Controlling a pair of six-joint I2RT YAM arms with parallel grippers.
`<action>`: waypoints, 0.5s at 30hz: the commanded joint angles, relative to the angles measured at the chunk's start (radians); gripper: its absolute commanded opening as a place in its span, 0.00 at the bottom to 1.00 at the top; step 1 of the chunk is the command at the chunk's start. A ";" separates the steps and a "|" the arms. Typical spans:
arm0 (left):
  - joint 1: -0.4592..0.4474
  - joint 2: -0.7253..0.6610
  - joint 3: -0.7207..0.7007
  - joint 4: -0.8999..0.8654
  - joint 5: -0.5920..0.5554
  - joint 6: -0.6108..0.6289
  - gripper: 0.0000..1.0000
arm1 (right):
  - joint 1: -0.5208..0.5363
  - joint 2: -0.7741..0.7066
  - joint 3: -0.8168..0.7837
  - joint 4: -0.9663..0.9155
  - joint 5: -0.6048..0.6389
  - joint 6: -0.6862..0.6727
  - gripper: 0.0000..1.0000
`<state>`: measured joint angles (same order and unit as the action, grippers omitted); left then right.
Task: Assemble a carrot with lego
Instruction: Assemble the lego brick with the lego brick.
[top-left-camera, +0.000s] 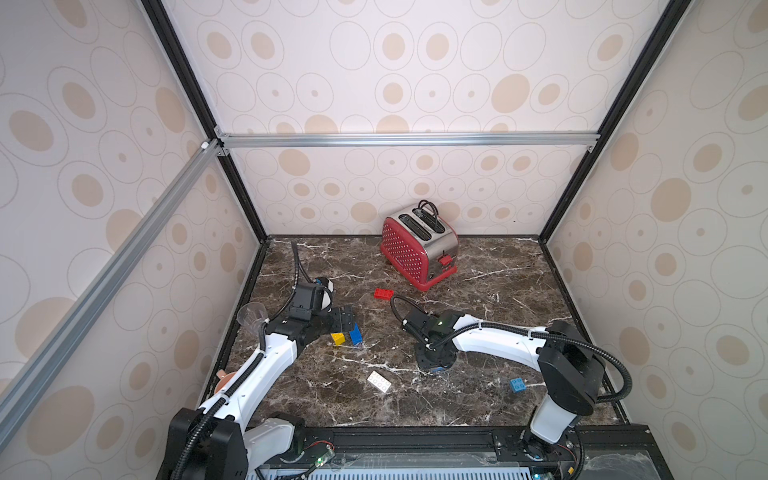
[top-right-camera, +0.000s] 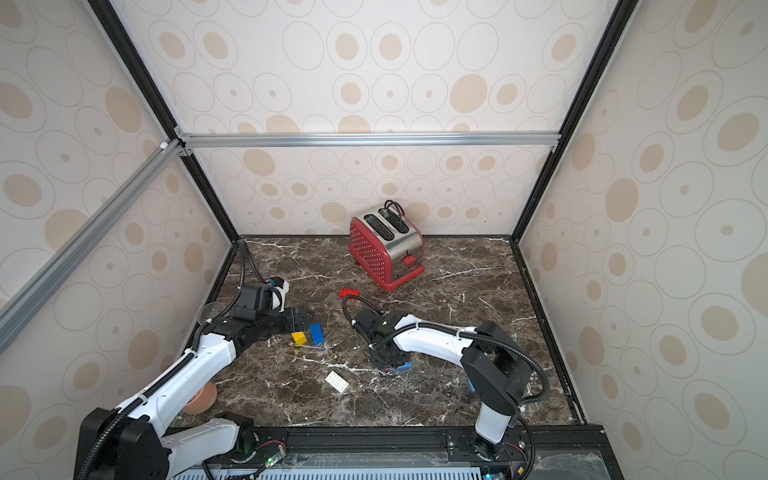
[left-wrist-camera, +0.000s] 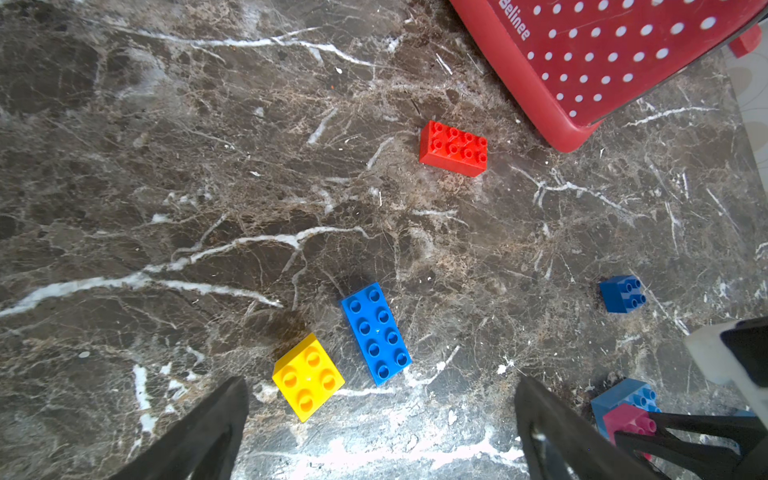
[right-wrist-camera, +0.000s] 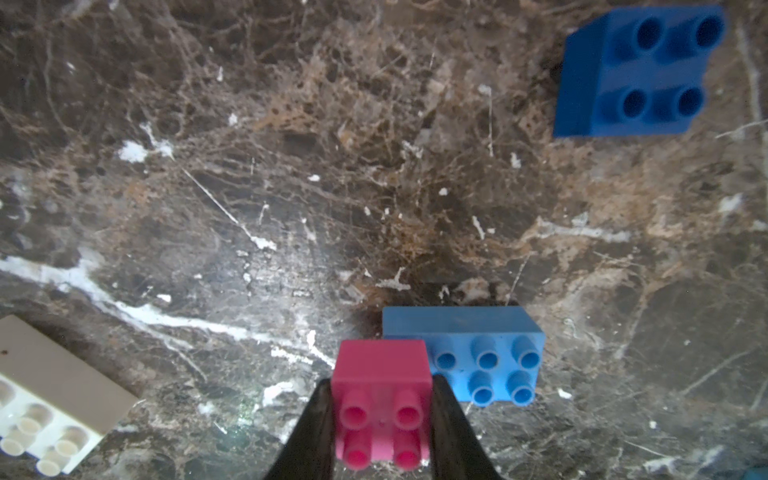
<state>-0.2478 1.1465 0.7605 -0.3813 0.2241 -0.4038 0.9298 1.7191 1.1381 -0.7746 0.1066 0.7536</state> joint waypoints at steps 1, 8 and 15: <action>-0.005 0.013 0.015 -0.007 0.005 0.002 0.99 | 0.008 0.027 -0.024 -0.016 0.007 0.026 0.20; -0.005 0.015 0.014 -0.007 0.003 0.003 0.99 | 0.008 0.057 -0.032 -0.021 0.032 0.014 0.20; -0.005 0.017 0.014 -0.008 0.000 0.003 0.99 | 0.007 0.064 -0.049 -0.010 0.022 0.015 0.20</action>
<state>-0.2478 1.1587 0.7605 -0.3813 0.2245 -0.4038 0.9314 1.7317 1.1347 -0.7654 0.1120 0.7551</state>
